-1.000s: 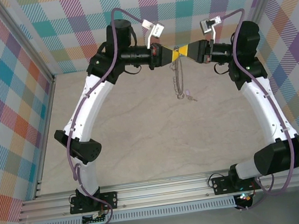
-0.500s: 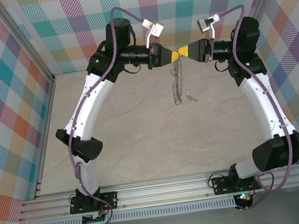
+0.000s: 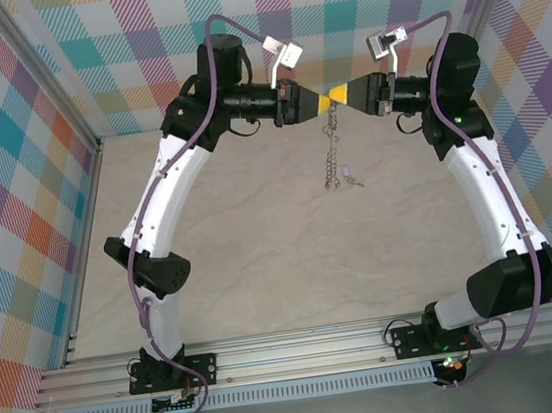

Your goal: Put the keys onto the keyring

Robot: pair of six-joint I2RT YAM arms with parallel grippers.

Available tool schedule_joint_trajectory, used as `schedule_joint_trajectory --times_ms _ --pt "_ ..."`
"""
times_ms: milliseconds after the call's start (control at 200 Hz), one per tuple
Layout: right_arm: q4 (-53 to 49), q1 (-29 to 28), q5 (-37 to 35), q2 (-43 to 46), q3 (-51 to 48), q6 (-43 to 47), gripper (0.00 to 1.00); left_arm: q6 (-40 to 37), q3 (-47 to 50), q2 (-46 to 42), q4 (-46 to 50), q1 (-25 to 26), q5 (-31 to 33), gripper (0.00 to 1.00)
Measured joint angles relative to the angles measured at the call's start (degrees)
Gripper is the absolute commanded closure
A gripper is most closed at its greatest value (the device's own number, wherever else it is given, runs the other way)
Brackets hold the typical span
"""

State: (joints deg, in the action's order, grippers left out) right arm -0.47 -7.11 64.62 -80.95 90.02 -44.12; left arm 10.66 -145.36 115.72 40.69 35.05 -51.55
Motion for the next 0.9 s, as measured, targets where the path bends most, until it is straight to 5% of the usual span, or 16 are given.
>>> schedule_joint_trajectory --times_ms 490,900 --pt "4.55 -0.79 -12.72 1.84 -2.56 -3.91 1.0 7.3 8.5 -6.58 -6.21 0.42 21.07 0.45" --pt "15.43 -0.85 -17.84 2.14 -5.84 -12.33 1.0 17.33 18.51 -12.52 -20.96 0.04 21.59 0.47"
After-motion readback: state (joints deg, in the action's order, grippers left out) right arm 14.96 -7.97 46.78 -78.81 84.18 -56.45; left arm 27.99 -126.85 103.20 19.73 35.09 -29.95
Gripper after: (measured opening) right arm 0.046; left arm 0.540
